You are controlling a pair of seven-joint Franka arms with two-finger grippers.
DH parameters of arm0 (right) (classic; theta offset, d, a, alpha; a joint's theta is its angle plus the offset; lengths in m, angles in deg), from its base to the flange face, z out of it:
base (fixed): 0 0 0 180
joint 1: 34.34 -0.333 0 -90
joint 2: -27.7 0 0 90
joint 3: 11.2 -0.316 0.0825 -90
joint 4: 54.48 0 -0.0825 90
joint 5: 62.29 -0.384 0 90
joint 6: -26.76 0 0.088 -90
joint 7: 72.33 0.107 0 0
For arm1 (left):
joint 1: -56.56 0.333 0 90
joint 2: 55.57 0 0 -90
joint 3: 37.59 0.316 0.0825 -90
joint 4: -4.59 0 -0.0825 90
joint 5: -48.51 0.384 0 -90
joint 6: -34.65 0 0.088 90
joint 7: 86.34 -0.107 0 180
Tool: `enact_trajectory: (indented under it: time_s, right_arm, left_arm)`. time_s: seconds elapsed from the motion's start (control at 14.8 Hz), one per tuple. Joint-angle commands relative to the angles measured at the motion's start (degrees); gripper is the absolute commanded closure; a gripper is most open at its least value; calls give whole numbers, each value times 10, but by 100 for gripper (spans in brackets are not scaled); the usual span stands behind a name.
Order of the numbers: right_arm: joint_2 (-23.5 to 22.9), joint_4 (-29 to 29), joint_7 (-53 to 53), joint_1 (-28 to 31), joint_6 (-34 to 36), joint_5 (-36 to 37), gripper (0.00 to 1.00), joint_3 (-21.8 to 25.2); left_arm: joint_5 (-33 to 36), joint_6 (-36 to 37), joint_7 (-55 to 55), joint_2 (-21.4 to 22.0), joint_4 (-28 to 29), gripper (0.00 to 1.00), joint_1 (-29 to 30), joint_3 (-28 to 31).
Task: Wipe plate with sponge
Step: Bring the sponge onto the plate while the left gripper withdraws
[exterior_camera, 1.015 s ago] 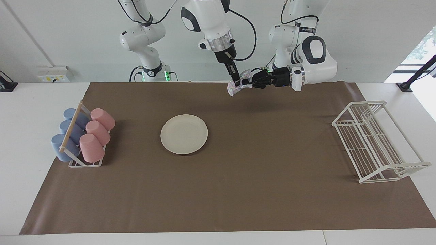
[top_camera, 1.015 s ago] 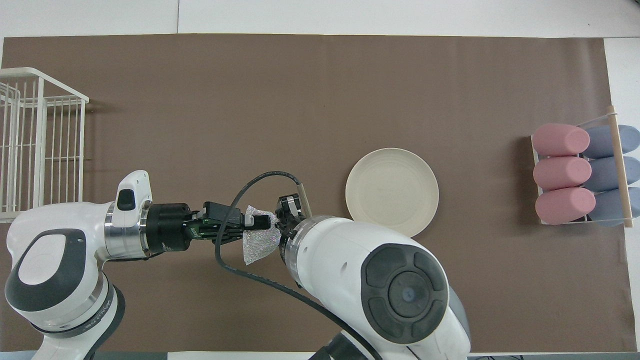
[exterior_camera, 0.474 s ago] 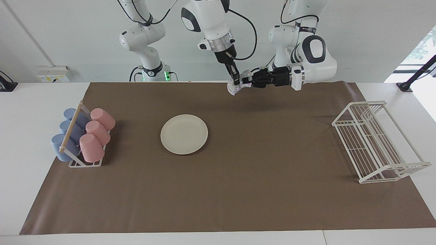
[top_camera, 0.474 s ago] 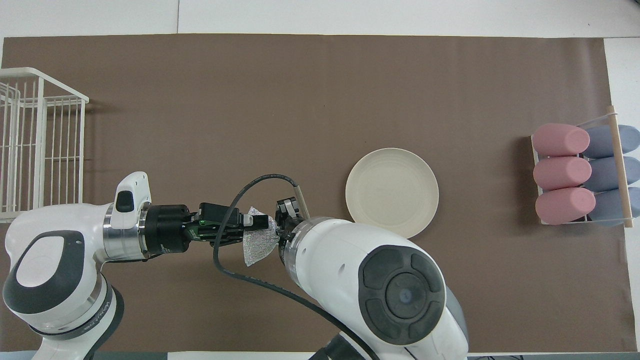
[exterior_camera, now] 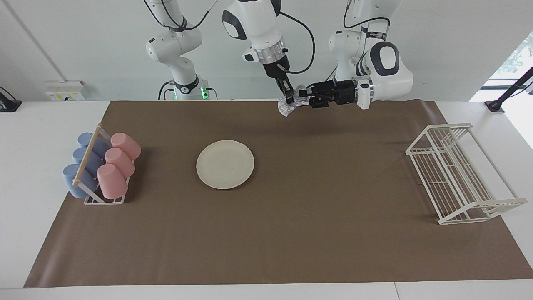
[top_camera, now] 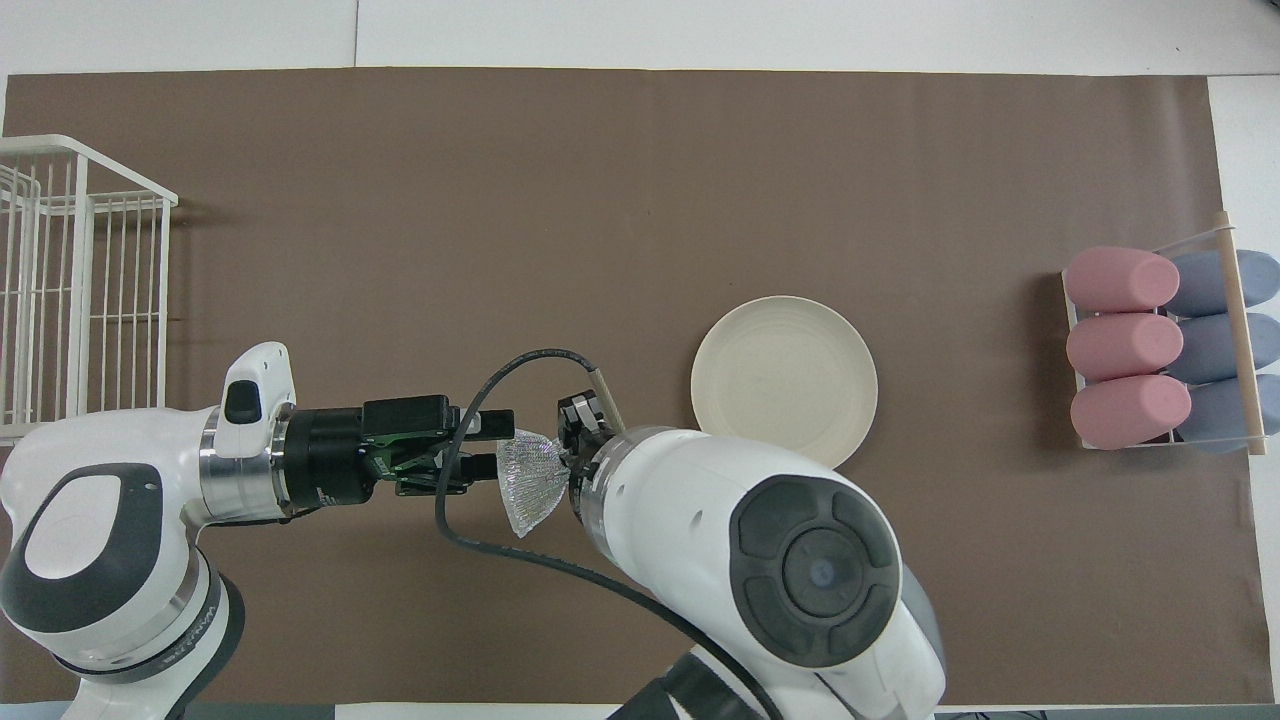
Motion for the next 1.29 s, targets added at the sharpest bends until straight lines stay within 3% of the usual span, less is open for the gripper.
enact_trajectory:
  time_s: [0.0, 0.2, 0.54, 0.81, 1.08, 1.22]
  right_arm:
    - [7, -33, -85, 62, -4, -3, 100, -3]
    - [-12, -68, -140, 105, -17, -3, 100, -3]
    - [-47, -185, -183, 113, -175, -4, 100, -3]
    - [-52, -211, -260, 165, -198, -6, 100, -3]
    - [-74, -222, -282, 168, -213, -13, 100, -4]
    - [-98, -222, -282, 162, -235, -14, 100, -4]
  left_arm:
    - [67, -19, 33, 11, -3, 0, 17, 0]
    - [154, -19, 37, 9, -17, 0, 54, 0]
    - [310, -11, 54, 6, -45, 0, 118, 0]
    - [434, -13, 54, 6, -64, 0, 125, 0]
    - [536, -27, 54, 3, -69, 0, 132, -7]
    - [552, -42, 53, 0, -69, 0, 133, -8]
